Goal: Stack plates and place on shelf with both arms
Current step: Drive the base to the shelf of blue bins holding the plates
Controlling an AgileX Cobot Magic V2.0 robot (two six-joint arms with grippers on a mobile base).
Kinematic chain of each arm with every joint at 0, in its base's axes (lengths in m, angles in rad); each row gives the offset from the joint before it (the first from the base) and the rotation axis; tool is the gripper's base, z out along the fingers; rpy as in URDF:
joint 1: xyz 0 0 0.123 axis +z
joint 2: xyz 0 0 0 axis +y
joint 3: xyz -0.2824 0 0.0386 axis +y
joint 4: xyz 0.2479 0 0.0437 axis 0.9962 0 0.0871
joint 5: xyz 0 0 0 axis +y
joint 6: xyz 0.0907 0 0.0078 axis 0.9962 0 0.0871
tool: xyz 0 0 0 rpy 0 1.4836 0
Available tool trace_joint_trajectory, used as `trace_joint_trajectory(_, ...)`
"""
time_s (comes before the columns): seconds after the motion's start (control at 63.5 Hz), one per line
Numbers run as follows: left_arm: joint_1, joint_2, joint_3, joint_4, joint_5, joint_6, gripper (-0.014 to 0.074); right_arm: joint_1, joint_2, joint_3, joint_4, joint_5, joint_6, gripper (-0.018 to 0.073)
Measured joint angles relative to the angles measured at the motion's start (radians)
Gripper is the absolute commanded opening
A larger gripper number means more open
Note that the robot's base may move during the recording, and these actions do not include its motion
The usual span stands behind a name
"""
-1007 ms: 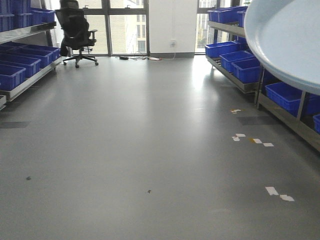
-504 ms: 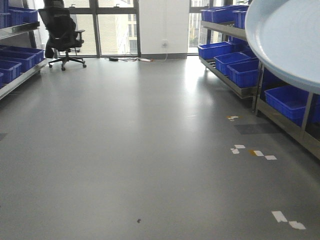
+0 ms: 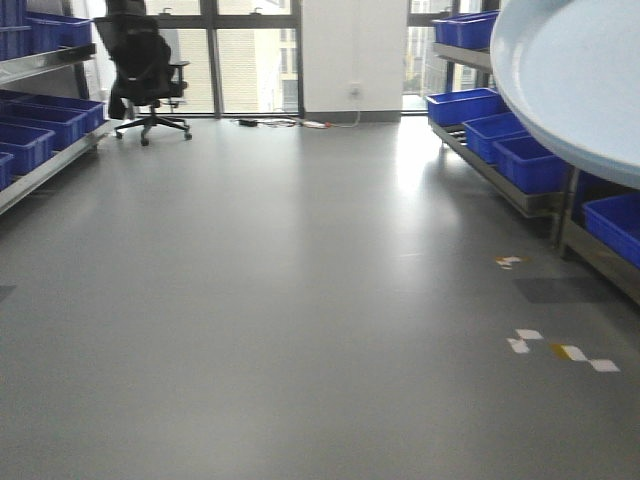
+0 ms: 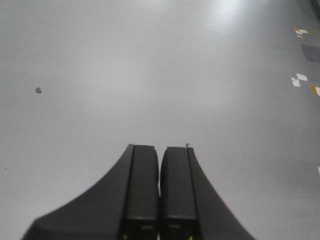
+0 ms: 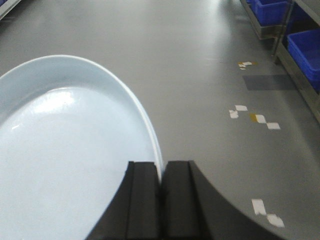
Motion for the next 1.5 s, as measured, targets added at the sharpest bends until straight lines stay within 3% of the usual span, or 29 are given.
trace_joint_trajectory(1.495,0.000,0.000,0.000,0.000,0.000,0.000,0.0090,0.000,0.000,0.000,0.000,0.000,0.000,0.0057)
